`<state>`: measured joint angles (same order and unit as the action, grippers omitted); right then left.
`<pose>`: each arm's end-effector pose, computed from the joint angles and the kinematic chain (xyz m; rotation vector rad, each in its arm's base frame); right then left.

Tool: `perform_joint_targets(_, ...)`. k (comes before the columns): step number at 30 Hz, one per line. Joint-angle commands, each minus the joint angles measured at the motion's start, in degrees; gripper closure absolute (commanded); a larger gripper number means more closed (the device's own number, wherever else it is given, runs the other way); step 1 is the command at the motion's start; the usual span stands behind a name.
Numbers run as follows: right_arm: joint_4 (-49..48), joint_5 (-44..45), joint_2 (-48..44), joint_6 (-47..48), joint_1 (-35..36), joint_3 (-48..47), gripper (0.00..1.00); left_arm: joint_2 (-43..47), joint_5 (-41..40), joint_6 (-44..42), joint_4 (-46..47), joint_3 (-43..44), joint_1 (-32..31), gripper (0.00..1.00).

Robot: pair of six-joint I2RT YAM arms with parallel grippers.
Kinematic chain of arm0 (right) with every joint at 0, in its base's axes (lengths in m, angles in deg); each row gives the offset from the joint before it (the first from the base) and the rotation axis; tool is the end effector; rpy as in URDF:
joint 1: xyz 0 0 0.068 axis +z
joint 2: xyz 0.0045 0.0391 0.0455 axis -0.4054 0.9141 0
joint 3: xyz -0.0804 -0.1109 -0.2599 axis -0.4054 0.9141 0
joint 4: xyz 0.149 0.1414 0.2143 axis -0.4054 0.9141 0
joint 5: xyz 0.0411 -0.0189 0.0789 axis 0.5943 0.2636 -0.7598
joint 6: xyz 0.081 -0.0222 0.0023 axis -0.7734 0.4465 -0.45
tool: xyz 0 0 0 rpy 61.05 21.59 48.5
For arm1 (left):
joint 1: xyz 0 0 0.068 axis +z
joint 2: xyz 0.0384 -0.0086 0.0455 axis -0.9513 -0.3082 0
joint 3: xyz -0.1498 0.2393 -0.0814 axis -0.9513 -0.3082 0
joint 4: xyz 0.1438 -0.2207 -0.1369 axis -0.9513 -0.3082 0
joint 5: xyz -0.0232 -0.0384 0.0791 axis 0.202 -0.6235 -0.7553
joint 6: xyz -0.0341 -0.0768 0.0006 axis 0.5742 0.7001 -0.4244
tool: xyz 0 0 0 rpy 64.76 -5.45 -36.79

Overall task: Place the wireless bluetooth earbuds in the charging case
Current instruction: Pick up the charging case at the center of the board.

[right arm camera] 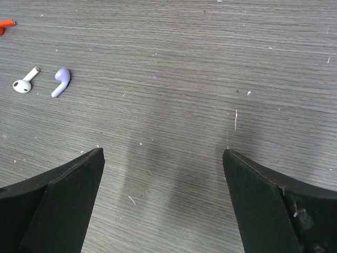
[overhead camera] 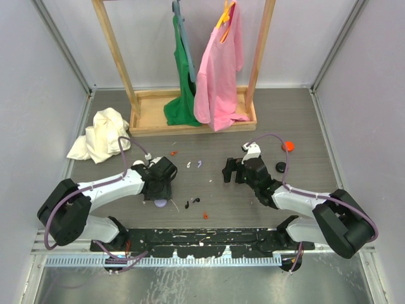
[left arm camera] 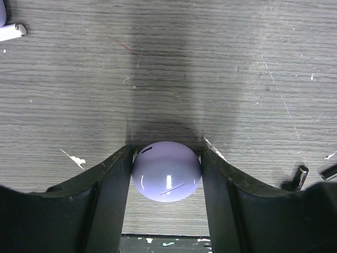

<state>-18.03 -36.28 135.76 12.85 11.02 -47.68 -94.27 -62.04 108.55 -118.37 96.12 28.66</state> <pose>0.2300 0.1452 0.1239 -0.1473 2.0989 0.4151 0.1955 -0.1631 0.1227 -0.1028 2.8099 -0.0332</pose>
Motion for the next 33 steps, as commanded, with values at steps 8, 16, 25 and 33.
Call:
perform_joint_targets(8, -1.14, -3.94, -3.53, 0.37, 0.48, -2.14, 0.0, 1.92, -0.89, -4.21, 3.69, 1.18, -0.68, 0.56)
perform_joint_targets(16, -5.52, -13.63, -6.19, -1.37, 0.44, -1.21, 0.0, 3.84, 0.02, 2.03, 9.25, 2.46, -0.65, 0.56)
perform_joint_targets(25, -16.74, -20.77, -6.18, -2.17, 0.97, 0.69, 0.0, 5.86, -3.13, 19.75, 11.98, 5.53, -0.7, 0.65)
perform_joint_targets(33, -28.53, -19.23, -2.67, -1.5, 6.28, 0.89, 0.0, 8.01, -4.18, 36.68, 17.95, 3.44, -0.68, 0.68)
